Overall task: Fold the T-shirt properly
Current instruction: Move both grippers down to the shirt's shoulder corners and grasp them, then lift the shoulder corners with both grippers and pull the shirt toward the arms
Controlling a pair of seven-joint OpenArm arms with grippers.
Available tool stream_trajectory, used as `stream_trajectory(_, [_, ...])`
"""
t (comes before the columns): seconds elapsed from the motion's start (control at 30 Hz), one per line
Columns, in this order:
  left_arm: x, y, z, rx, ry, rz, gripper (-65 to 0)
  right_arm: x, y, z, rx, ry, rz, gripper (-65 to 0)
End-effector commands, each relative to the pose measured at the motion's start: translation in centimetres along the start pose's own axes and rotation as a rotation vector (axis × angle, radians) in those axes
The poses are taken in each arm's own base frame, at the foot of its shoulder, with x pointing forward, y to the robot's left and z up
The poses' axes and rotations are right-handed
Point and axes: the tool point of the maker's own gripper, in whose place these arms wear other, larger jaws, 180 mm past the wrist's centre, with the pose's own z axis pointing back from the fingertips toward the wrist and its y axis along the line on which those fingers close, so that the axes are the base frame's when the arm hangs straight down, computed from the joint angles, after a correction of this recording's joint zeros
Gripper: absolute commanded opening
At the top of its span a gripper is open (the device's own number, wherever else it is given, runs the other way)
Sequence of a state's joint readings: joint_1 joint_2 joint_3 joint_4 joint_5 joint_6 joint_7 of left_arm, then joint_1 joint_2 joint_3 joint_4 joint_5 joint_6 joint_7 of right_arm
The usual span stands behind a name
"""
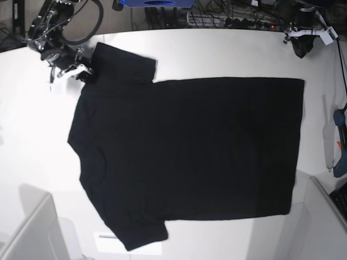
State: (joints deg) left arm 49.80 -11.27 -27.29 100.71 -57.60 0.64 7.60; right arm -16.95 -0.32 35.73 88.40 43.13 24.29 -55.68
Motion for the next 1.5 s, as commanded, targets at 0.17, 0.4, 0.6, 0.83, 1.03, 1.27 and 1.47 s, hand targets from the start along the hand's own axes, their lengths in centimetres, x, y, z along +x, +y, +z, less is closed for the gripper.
stream_trajectory(0.17, [2.7, 1.2, -1.7, 0.009, 0.062, 0.152, -40.8, -1.7, -1.1, 0.1, -0.050, 0.081, 0.007, -65.0])
stream_trajectory(0.4, [4.8, 0.4, -3.1, -0.017, 0.071, 0.238, -19.3, -1.5, -1.0, 0.2, -0.050, 0.075, 0.010, -65.0])
stream_trajectory(0.6, [4.3, -1.8, -6.5, -0.064, 0.141, 0.290, -19.4, -1.5, -0.9, 0.1, -0.048, 0.076, 0.013, -65.0])
stream_trajectory(0.83, [3.7, -3.1, -8.6, -0.025, 0.185, 0.210, -19.4, -1.3, -1.0, 0.2, -0.049, 0.070, 0.014, -65.0])
stream_trajectory(1.03, [2.2, -5.6, -9.5, -0.078, 0.235, 0.189, -20.1, -1.3, -1.0, 0.1, -0.051, 0.068, 0.014, -65.0])
stream_trajectory(1.27, [1.0, -5.5, -10.0, -0.070, 0.265, 0.205, -47.1, -1.2, -1.0, 0.2, -0.052, 0.066, 0.013, -65.0])
stream_trajectory(1.47, [1.1, -5.6, -9.7, -0.074, 0.268, 0.193, -65.0, -0.9, -1.0, 0.4, -0.055, 0.056, 0.024, -65.0])
